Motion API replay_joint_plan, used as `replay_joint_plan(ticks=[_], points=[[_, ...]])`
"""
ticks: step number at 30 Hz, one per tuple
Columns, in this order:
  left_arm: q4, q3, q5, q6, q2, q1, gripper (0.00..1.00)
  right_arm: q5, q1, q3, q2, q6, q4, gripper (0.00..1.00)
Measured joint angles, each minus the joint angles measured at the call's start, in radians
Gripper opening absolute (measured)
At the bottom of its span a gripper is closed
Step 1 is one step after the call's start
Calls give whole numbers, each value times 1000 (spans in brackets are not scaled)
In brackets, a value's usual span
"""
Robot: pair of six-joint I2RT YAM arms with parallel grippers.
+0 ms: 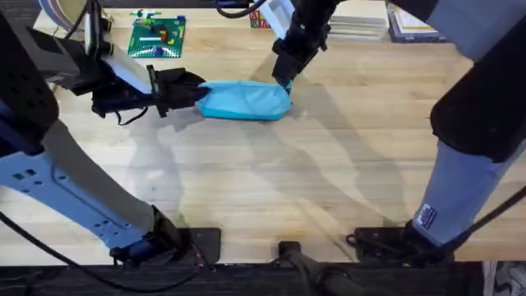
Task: Unzip the bag, pick up the pens from the table one at a time and place them inside, then zip the bag closed.
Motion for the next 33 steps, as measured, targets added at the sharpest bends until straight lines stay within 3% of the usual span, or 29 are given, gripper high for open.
replay_joint_plan(ticks=[19, 33], points=[[-4, 0, 3, 0, 0, -22, 42, -36, -72, -3, 0, 23, -21, 31], [-7, 0, 5, 0, 0, -26, 42, -97, -147, -112, 0, 27, 1, 31]])
